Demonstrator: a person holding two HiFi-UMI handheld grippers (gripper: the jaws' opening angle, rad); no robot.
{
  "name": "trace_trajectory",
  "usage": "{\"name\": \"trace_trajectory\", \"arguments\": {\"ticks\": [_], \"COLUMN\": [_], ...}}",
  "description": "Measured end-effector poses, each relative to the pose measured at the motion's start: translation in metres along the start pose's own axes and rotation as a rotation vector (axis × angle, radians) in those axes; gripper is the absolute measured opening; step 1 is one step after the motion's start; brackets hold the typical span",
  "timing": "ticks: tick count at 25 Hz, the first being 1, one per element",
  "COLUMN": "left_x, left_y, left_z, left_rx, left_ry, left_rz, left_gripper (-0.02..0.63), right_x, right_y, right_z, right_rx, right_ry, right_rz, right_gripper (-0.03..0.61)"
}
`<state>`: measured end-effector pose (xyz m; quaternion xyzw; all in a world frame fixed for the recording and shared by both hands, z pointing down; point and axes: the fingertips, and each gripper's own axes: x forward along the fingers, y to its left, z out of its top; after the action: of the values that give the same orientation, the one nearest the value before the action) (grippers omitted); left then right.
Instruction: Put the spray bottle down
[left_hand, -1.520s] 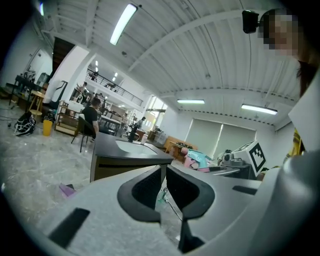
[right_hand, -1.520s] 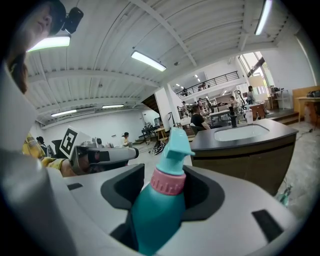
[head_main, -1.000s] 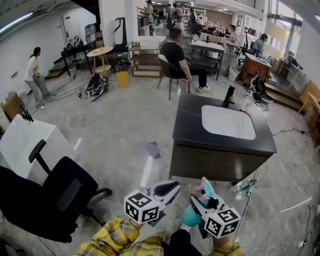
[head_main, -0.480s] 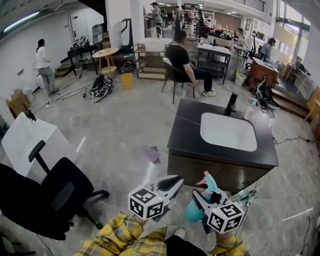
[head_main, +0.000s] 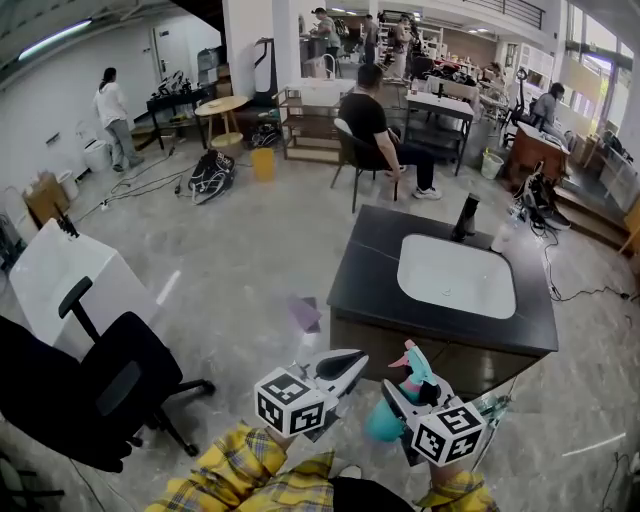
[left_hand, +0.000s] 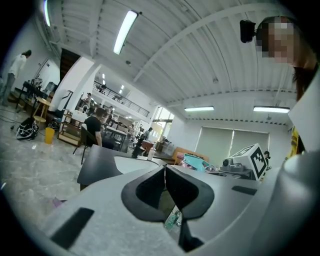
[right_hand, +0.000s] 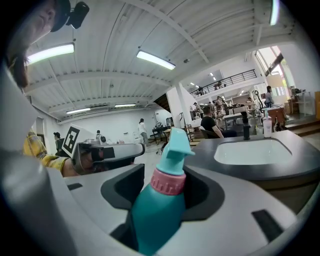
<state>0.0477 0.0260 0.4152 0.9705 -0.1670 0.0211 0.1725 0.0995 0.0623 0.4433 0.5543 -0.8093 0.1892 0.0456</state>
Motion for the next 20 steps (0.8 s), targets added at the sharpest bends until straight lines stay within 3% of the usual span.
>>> {"name": "trace_trajectory", "arguments": {"ticks": [14,20], "left_x": [0.030,0.056], "left_y": [0.009,0.026], "left_z": [-0.012,-0.007], "left_rx": [-0.026,-0.035], "left_ry": [0.050,0.063], "left_rz": [0.096,0.067], "left_gripper": [0.009,0.009], "right_x": [-0.002,0.014], "right_y": [-0.042,-0.063], "right_z": [-0.002,0.001], "right_rx": [0.016,0.023], "right_ry": [0.011,0.019], "right_rz": [0.035,0.017], "right_gripper": [0.213,0.213]}}
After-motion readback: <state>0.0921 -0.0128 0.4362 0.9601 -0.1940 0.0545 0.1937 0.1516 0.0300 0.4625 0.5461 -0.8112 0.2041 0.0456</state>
